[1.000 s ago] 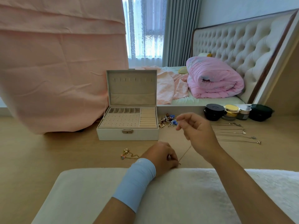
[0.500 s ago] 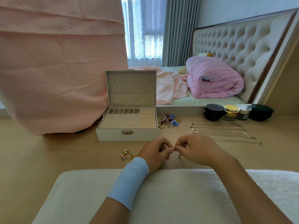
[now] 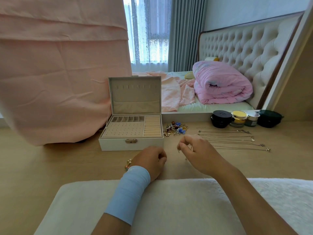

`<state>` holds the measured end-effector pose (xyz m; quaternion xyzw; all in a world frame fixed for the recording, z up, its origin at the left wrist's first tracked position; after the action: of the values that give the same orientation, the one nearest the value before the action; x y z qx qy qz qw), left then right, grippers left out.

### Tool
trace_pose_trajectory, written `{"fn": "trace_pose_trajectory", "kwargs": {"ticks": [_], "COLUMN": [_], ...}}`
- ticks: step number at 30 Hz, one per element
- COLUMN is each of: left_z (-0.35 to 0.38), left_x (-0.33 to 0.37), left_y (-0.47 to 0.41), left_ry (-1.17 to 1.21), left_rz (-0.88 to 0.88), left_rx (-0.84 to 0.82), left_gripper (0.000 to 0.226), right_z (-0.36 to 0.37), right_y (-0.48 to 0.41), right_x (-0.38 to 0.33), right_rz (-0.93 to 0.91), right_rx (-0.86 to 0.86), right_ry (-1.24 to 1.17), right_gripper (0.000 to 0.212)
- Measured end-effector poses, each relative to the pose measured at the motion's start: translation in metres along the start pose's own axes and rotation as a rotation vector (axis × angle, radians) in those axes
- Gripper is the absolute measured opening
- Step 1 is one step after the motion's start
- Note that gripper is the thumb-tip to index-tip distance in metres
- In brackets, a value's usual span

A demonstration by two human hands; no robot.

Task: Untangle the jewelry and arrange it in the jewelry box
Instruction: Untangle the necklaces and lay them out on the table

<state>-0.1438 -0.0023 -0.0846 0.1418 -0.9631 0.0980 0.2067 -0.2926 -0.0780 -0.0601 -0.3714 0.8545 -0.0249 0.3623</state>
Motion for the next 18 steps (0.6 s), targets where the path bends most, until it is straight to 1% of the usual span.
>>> {"fn": "trace_pose_trajectory", "kwargs": {"ticks": [2, 3, 4, 6, 7, 12, 15, 18], "left_z": [-0.002, -0.001, 0.001, 0.008, 0.01, 0.009, 0.008, 0.002], "left_x": [0.005, 0.008, 0.012, 0.019, 0.021, 0.018, 0.017, 0.018], "left_y": [0.0, 0.002, 0.003, 0.003, 0.004, 0.002, 0.001, 0.002], "left_ry": [0.028, 0.133, 0.289, 0.572, 0.648, 0.769, 0.845, 0.828], "left_rz": [0.046, 0.054, 0.055, 0.068, 0.072, 0.039, 0.009, 0.031], "left_rx": [0.04, 0.052, 0.051, 0.031, 0.025, 0.093, 0.067, 0.058], "left_gripper": [0.025, 0.03, 0.034, 0.036, 0.034, 0.019, 0.019, 0.012], "right_z": [0.0, 0.0, 0.001, 0.001, 0.0, -0.004, -0.003, -0.002], "right_y": [-0.001, -0.001, -0.001, -0.001, 0.0, 0.001, 0.001, 0.0], "right_x": [-0.001, -0.001, -0.001, -0.001, -0.001, 0.0, -0.004, -0.003], "right_rz": [-0.008, -0.008, -0.01, -0.013, -0.009, 0.013, 0.028, 0.093], "right_rx": [0.005, 0.003, 0.001, 0.01, 0.024, 0.072, 0.085, 0.094], "right_ry": [-0.001, 0.001, 0.006, 0.003, -0.009, -0.08, -0.146, -0.286], "right_gripper": [0.021, 0.019, 0.017, 0.013, 0.012, 0.014, 0.014, 0.02]}}
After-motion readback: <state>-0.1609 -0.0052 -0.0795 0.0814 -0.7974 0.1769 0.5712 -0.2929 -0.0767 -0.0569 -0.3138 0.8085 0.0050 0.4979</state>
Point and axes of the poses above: each hand's wrist, its own y-axis away from the middle knuckle, its own z-axis out of the palm, x = y × z, the point moved 5 cm from there along -y, towards the middle knuckle, and after that the axes turned 4 degrees about x, right-handed, at the moved point
